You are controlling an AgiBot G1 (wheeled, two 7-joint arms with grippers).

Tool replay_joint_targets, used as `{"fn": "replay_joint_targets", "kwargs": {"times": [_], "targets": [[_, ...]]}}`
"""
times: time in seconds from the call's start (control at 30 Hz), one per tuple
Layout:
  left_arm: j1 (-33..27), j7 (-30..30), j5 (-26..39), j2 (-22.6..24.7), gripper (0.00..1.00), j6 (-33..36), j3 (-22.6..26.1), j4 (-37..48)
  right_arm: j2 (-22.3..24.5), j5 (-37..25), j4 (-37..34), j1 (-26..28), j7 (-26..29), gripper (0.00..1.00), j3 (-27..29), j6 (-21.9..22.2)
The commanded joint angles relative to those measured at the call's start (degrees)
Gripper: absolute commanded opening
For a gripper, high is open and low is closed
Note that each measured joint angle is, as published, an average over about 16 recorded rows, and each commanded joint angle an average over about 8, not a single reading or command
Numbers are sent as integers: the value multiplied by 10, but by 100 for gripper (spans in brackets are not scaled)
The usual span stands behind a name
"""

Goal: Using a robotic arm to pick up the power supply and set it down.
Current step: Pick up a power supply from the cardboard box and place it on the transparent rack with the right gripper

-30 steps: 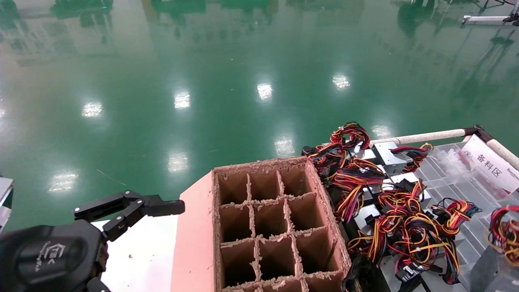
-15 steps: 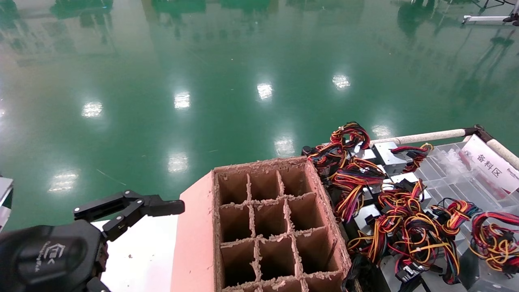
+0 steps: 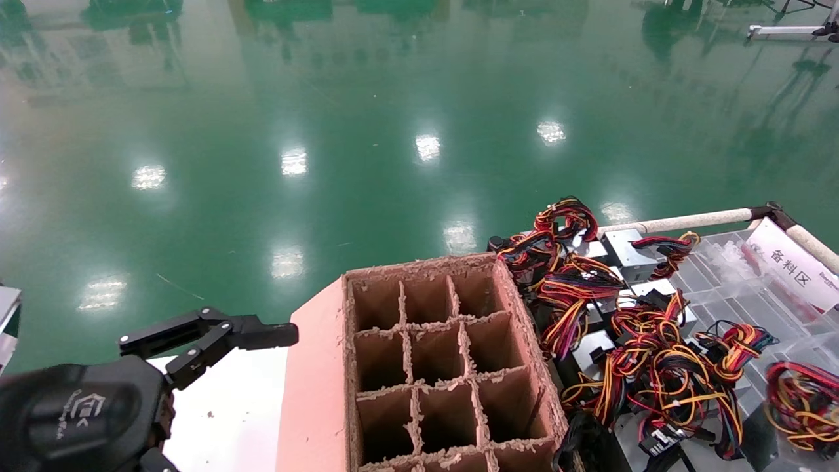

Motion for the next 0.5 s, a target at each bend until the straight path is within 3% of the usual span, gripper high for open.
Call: {"fn": "replay_joint_targets", "kwargs": {"times": [0.03, 0.5], "targets": [[0, 0, 0, 0, 100, 0, 0, 0, 2, 3, -11, -5, -7, 0, -3, 0], [0, 0, 0, 0, 100, 0, 0, 0, 9, 0, -56, 0, -40, 0, -12, 12]]}}
